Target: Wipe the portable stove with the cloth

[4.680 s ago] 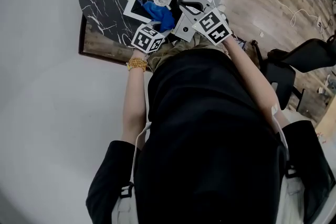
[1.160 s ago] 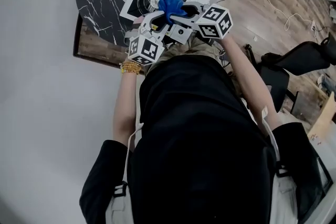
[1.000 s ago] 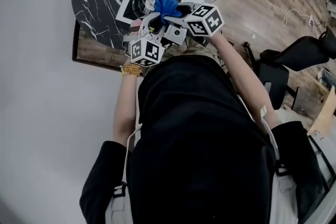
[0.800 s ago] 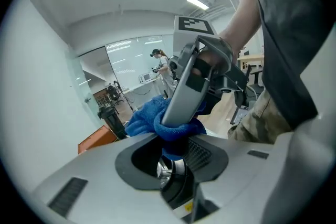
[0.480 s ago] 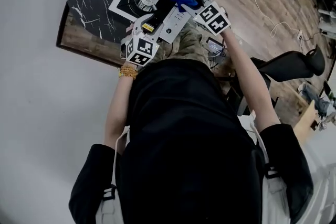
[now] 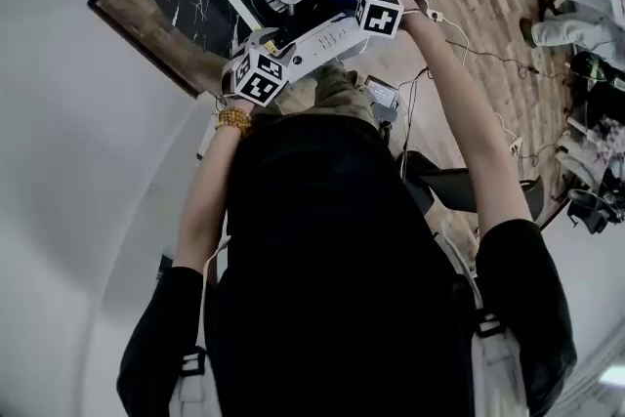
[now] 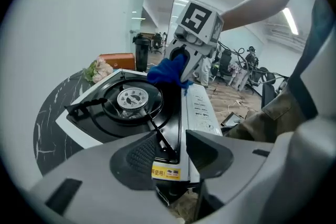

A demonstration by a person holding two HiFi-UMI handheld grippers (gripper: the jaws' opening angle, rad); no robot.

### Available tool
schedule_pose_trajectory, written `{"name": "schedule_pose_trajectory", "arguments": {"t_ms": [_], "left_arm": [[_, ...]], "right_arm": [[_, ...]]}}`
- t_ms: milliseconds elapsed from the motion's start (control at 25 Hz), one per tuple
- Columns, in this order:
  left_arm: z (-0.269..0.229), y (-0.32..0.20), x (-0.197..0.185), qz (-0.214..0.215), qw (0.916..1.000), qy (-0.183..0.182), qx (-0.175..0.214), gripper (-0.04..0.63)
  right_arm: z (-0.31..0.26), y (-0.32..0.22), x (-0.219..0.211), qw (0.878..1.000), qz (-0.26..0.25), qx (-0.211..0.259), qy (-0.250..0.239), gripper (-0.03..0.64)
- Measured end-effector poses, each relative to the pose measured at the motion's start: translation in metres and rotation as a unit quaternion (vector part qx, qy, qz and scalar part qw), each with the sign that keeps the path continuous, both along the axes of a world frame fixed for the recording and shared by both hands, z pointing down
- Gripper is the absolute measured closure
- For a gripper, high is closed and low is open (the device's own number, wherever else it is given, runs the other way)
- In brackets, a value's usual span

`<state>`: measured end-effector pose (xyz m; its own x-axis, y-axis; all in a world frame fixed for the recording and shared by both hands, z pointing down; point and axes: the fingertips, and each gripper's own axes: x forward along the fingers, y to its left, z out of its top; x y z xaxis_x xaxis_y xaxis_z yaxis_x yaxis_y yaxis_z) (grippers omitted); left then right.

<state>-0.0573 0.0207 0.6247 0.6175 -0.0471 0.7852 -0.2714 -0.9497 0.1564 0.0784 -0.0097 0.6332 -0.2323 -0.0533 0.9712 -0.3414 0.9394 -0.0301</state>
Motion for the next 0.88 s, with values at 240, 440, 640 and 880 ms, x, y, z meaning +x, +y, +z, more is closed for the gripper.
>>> {"name": "schedule_pose_trajectory", "arguments": {"t_ms": [240, 440, 640, 880], "left_arm": [[0.004, -0.007, 0.005, -0.096, 0.9949, -0.02, 0.021, 0.457], [0.006, -0.018, 0.001, -0.163, 0.9841, -0.043, 0.056, 0.542], [0.006, -0.02, 0.0, -0.171, 0.9808, -0.063, 0.071, 0.546], [0.007, -0.017, -0.003, -0.195, 0.9773, -0.057, 0.059, 0.551]], "right_arm": [[0.007, 0.0, -0.004, 0.998, -0.048, -0.029, 0.01, 0.503], [0.005, -0.01, -0.009, 0.997, 0.064, -0.012, -0.034, 0.522], [0.004, -0.009, -0.009, 0.994, 0.077, 0.03, -0.067, 0.525], [0.003, 0.002, -0.013, 0.991, -0.088, 0.017, -0.102, 0.509]]}}
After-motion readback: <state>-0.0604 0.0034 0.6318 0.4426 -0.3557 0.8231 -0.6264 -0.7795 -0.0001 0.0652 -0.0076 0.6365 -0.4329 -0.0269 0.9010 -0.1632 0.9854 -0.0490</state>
